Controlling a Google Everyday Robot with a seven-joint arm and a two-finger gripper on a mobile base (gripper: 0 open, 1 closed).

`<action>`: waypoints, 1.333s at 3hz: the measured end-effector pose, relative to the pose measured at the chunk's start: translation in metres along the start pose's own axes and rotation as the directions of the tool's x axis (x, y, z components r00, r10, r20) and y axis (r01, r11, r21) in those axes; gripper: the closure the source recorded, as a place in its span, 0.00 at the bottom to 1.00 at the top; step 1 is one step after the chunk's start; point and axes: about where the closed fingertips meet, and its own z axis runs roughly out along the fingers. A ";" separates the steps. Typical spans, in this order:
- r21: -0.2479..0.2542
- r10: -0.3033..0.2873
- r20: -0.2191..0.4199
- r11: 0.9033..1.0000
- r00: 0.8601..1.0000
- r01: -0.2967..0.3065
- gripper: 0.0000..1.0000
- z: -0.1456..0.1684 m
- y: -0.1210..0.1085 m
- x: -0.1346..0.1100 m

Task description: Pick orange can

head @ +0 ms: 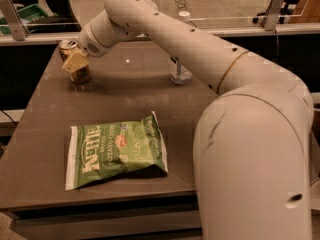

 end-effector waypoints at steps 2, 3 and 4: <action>0.023 -0.043 0.147 0.999 0.988 0.040 1.00 -0.057 0.008 -0.034; 0.043 -0.093 0.189 0.995 0.978 0.086 1.00 -0.090 0.011 -0.052; 0.045 -0.098 0.191 0.995 0.977 0.091 1.00 -0.092 0.011 -0.052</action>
Offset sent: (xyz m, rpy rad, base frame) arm -0.0342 -0.0455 0.1108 0.2144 -0.1401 0.0601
